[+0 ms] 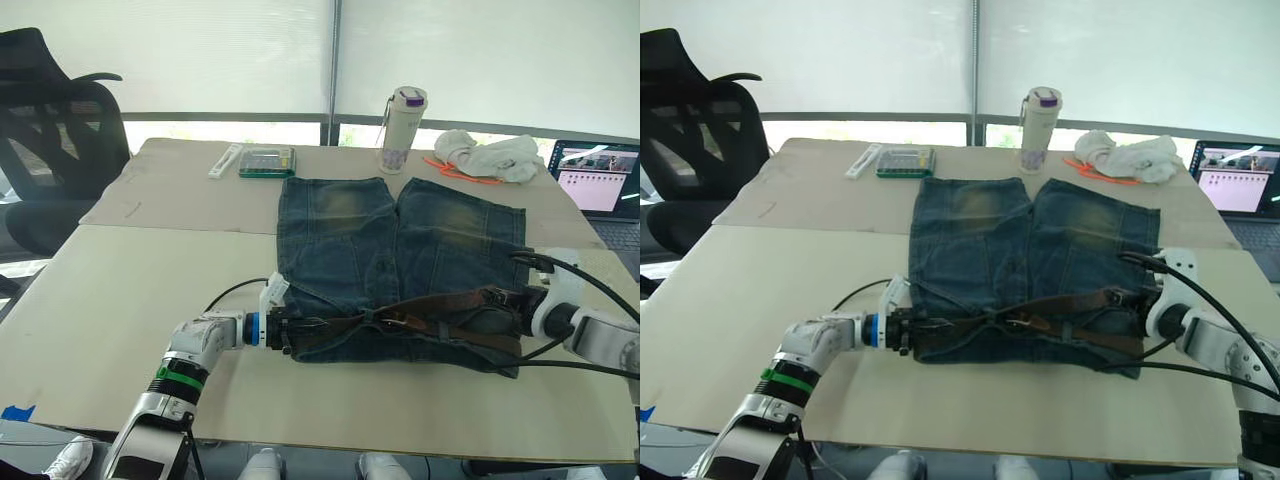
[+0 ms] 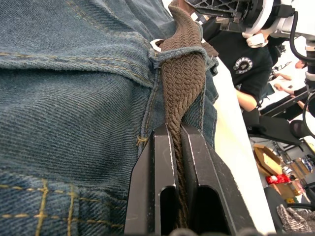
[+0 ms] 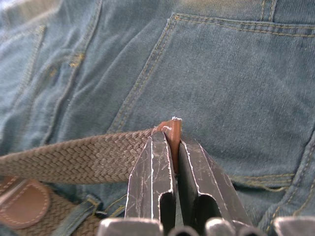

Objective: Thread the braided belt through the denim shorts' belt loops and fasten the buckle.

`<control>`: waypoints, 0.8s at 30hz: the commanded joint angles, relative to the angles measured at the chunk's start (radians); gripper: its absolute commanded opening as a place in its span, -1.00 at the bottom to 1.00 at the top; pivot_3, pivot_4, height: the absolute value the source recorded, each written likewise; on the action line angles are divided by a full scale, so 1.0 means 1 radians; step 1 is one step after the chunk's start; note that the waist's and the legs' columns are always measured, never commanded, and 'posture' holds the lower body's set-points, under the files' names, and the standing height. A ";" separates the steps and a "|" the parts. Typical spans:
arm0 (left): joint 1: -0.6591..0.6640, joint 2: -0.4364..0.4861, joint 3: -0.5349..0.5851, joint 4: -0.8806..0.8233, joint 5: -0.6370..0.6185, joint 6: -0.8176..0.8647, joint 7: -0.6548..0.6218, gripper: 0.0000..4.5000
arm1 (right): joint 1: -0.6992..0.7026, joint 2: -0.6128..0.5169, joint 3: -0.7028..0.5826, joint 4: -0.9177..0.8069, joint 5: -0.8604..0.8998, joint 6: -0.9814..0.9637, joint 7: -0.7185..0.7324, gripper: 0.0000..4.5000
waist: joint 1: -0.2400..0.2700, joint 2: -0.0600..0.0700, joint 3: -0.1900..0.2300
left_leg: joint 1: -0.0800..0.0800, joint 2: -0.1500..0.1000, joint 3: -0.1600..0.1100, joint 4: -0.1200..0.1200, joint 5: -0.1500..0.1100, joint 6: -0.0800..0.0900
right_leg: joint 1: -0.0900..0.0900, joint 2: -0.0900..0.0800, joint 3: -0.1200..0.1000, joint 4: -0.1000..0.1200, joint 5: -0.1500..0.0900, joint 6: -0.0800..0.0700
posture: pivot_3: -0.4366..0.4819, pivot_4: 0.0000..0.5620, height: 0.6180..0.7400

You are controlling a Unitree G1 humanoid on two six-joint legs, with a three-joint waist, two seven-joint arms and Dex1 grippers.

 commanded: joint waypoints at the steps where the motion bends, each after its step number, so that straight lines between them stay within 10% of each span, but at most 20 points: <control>1: 0.010 -0.008 -0.032 0.055 0.065 0.005 0.059 -0.99 | -0.029 -0.003 0.005 -0.025 -0.101 -0.078 0.006 -1.00 | 0.002 0.001 -0.001 | 0.000 0.000 0.000 0.000 0.000 0.000 | 0.000 0.000 0.000 0.000 0.000 0.000 | -0.05 -0.47 0.96; 15: -0.008 -0.030 -0.018 0.110 0.098 -0.021 0.132 -0.99 | -0.122 0.056 0.054 0.002 -0.261 -0.177 0.097 -1.00 | 0.007 0.003 -0.002 | 0.015 0.000 0.000 0.000 0.000 0.000 | 0.015 0.000 0.000 -0.002 -0.001 0.001 | -0.05 -0.47 0.96; 24: -0.006 -0.036 0.003 0.104 0.093 -0.037 0.146 -1.00 | -0.125 -0.081 0.044 0.036 -0.336 -0.397 0.438 0.40 | 0.002 0.005 -0.003 | 0.016 0.000 0.000 0.000 0.000 0.000 | 0.015 0.000 0.000 -0.002 -0.001 0.002 | -0.05 -0.47 0.96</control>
